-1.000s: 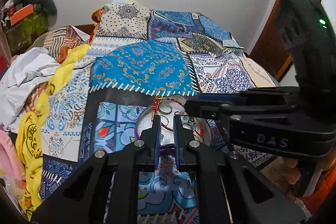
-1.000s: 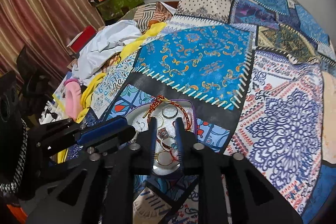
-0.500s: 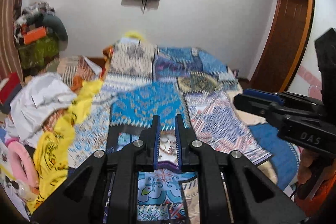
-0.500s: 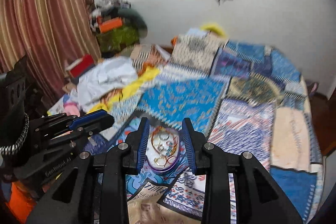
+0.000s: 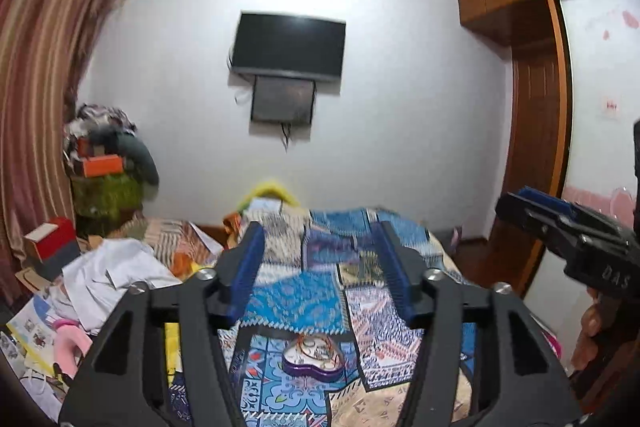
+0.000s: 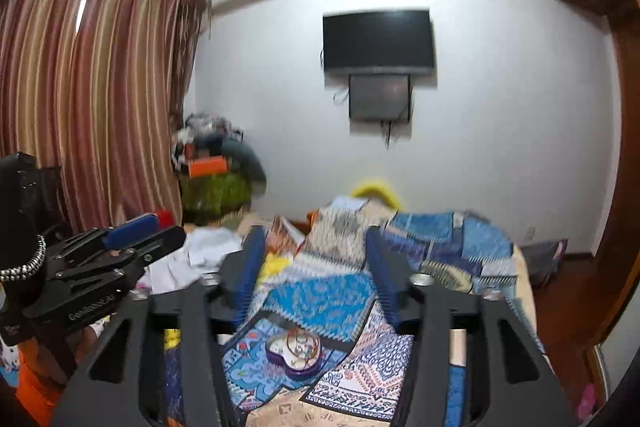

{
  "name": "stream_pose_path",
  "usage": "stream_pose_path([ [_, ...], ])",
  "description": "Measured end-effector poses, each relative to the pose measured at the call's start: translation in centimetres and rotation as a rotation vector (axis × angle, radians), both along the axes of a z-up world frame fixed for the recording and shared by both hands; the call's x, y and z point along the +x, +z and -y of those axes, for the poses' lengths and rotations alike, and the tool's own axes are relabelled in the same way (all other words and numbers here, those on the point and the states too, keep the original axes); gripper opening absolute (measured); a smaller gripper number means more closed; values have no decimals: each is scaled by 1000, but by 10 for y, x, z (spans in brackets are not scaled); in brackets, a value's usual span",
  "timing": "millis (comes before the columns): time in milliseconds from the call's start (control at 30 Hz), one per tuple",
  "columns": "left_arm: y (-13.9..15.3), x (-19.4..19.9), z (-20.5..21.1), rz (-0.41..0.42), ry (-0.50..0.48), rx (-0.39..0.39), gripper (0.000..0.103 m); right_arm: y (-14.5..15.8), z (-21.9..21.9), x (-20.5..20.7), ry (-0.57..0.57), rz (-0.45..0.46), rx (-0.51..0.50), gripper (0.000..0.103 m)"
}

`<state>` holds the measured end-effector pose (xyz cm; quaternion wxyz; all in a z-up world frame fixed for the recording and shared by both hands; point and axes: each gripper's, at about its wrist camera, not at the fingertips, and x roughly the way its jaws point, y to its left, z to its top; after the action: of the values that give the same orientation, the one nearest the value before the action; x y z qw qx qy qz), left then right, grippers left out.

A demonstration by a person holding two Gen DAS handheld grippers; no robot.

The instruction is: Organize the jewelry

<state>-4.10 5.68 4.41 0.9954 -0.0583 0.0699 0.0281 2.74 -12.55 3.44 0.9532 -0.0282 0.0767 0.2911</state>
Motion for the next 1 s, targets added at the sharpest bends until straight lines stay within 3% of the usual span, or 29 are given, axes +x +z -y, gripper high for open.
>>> stream_pose_path([
  [133, 4, -19, 4, 33, 41, 25, 88, 2, 1, -15, -35, 48, 12, 71],
  [167, 5, -22, 6, 38, 49, 35, 94, 2, 1, -16, -42, 54, 16, 79],
  [300, 3, -29, 9, 40, 67, 60, 100, 0, 1, -23, -92, 82, 43, 103],
  [1000, -3, -33, 9, 26, 83, 39, 103, -6, 9, -33, -104, 66, 32, 103],
])
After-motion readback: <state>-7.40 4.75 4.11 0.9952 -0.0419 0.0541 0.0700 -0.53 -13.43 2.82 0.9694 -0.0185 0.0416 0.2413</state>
